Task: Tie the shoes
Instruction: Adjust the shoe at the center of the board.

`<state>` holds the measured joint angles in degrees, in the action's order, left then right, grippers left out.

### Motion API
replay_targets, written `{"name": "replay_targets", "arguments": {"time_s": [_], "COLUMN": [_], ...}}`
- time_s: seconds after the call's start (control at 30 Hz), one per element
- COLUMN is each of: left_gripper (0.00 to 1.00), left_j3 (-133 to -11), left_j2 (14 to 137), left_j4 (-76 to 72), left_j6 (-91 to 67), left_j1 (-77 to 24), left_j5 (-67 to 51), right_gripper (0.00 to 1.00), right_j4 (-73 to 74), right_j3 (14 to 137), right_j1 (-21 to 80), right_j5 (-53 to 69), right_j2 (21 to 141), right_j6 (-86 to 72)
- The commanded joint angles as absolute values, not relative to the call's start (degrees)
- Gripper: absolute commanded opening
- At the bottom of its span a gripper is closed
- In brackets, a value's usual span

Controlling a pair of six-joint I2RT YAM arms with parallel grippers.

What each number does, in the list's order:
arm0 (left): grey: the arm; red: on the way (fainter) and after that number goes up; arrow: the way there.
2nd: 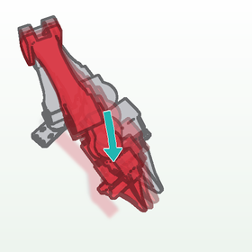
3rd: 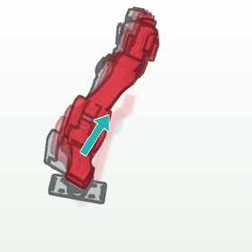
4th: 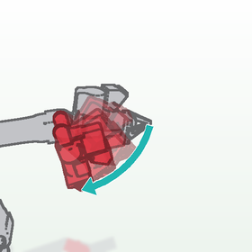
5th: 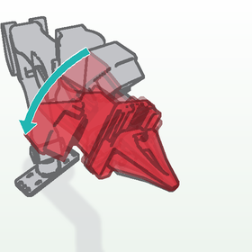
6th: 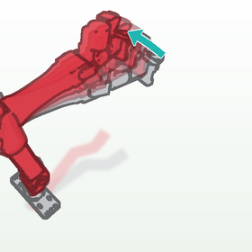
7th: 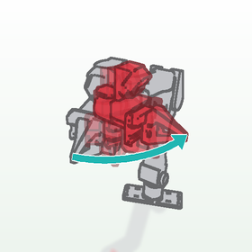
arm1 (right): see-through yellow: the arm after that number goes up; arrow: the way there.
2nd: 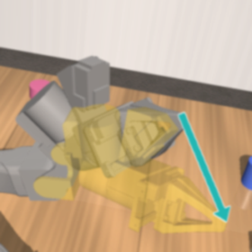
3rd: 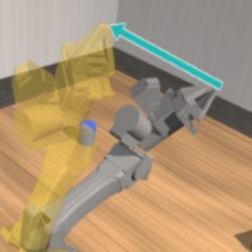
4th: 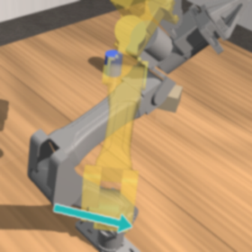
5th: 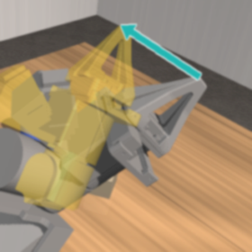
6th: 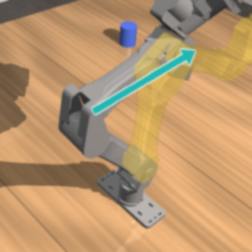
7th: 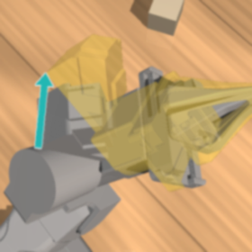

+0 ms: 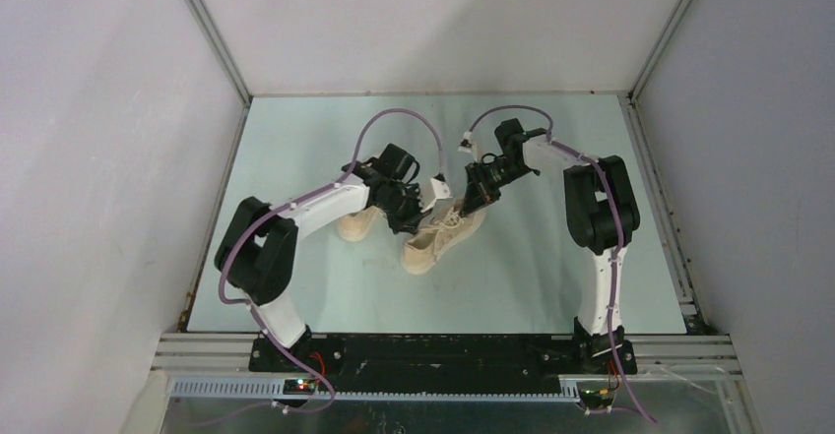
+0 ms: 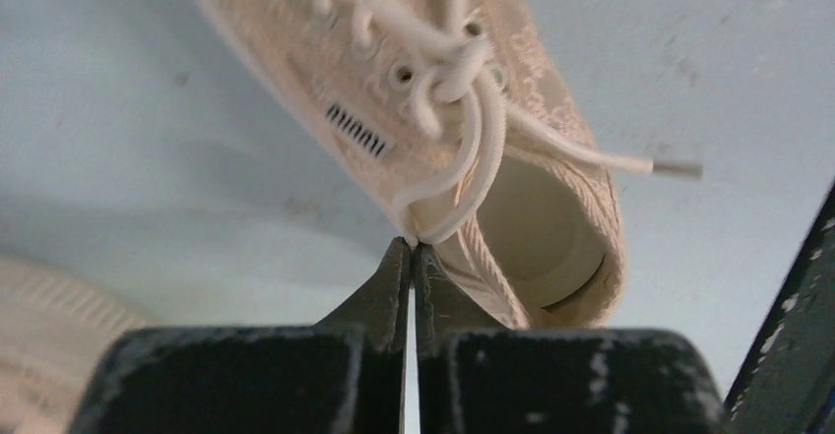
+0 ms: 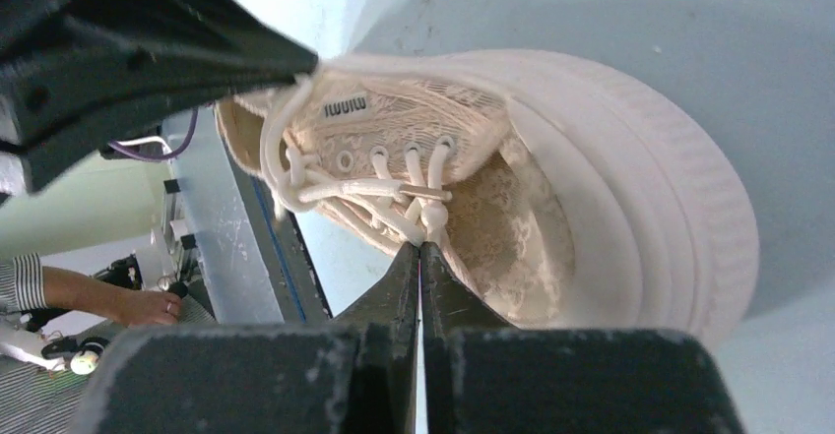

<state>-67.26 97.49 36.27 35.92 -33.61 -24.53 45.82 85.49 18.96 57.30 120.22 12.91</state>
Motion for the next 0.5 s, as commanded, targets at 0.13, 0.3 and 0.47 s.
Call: {"name": "replay_targets", "arguments": {"time_s": [0.13, 0.3, 0.47], "left_gripper": [0.00, 0.00, 0.00], "left_j3": [-73.02, -72.11, -69.91], "left_j2": [101.72, 100.49, 99.30], "left_j4": [32.49, 33.47, 32.90], "left_j6": [29.35, 30.58, 30.62], "left_j1": [-38.39, -37.51, -35.72], "left_j5": [-32.85, -29.70, -22.43], "right_gripper": [0.00, 0.00, 0.00], "right_j4": [53.59, 55.54, 56.00], "right_j3": [86.59, 82.66, 79.22], "right_j1": [16.77, 16.14, 14.58], "right_j5": [57.73, 57.23, 54.93], "right_j2": [120.21, 117.84, 114.45], "right_j6": [20.28, 22.01, 22.03]}}
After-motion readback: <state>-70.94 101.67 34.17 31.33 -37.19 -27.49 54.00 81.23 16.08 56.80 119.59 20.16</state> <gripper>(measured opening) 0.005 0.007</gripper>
